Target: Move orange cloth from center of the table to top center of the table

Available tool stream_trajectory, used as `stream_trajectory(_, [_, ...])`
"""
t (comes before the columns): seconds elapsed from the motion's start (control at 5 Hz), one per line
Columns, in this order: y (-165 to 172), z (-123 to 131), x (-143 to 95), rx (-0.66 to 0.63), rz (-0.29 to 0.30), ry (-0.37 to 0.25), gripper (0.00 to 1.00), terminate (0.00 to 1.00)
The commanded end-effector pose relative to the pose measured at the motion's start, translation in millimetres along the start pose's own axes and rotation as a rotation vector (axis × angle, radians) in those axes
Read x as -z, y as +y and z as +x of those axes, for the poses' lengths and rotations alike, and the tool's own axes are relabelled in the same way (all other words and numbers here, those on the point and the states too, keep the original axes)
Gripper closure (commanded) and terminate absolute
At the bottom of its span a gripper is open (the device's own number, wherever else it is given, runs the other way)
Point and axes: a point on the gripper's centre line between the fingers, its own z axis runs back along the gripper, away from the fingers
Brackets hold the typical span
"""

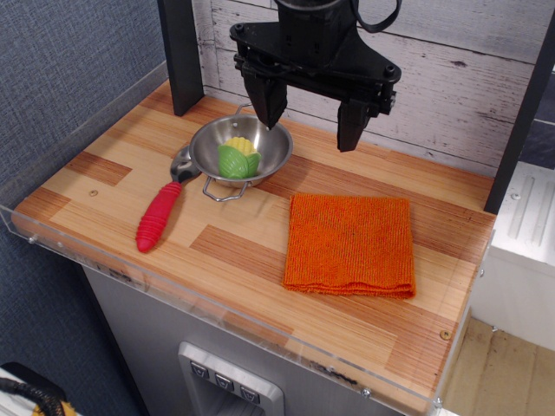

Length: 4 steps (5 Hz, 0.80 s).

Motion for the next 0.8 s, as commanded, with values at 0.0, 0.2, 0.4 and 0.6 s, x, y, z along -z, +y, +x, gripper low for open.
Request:
stream_trajectory(0.0, [0.0,0.0,0.0,0.0,0.0,0.0,0.0,0.0])
stream_trajectory(0.2, [28.0,14.8,-8.7,-0.103,0.008,-0.015,0.0,0.0])
stream_trajectory(0.4, [41.6,19.9,-0.2,-0.15,0.013,0.011,0.0,0.0])
stream_trajectory(0.6, [44.5,17.6,18.8,-0.186,0.013,0.076,0.0,0.0])
